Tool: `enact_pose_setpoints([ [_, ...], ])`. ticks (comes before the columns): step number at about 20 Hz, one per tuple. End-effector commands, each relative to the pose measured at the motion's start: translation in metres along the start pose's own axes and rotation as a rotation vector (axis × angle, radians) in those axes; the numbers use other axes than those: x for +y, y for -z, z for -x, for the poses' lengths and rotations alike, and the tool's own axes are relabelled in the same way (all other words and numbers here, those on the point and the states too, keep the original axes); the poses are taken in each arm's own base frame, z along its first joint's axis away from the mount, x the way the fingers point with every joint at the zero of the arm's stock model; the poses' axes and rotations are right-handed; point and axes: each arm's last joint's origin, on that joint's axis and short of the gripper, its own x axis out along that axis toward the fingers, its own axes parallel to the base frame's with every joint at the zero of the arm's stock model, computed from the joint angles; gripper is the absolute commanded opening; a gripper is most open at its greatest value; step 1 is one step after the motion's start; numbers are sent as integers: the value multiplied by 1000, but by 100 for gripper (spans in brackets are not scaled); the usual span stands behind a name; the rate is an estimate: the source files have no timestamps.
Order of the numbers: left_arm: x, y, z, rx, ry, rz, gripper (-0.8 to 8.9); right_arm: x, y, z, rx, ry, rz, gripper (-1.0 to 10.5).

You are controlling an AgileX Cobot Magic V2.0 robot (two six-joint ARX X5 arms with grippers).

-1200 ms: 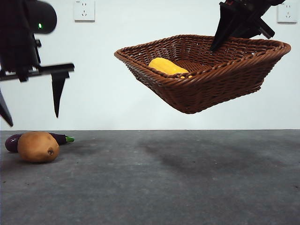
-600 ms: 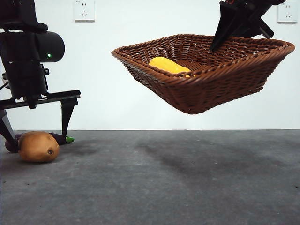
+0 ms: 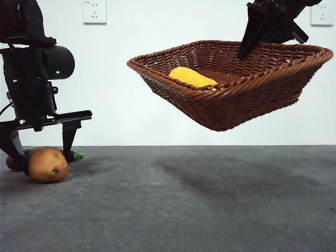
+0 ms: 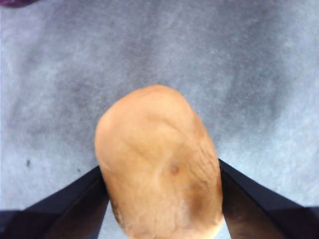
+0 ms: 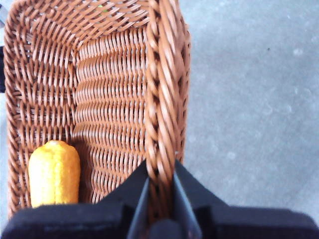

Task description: Help me put the vegetables on the table into the basket

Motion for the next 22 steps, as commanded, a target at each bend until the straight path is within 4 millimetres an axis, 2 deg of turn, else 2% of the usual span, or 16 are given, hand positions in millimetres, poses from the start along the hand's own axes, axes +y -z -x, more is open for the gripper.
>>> enact_pose_setpoints([
  [1,1,0,1,3,10,-119,-8,1,0,2,-7,3,-1,-12],
  [3,0,0,11,-14,43,-194,-8,1,1,2,-1,18,-14,-12],
  [5,-1,0,34,-76,100,-290,-8,0,2,2,10,27,-36,-12],
  [7,-1,3,67,-172,159,-362,-8,1,2,2,12,28,-55,-12],
  [9,1,12,112,-282,282,-422,-8,3,2,0,15,25,-67,-12],
  [12,7,39,174,-440,431,-574,-8,10,2,-6,34,49,-71,-12],
  [15,10,77,215,-523,522,-711,-8,22,2,-18,71,26,-72,-12],
  [18,-4,110,231,-502,668,-864,-8,32,3,-40,114,20,-71,-12],
  [20,-20,130,230,-470,704,-995,-8,42,5,-57,159,-2,-60,-12],
  [22,-36,144,221,-440,659,-1087,-8,51,7,-70,189,-19,-46,-12],
])
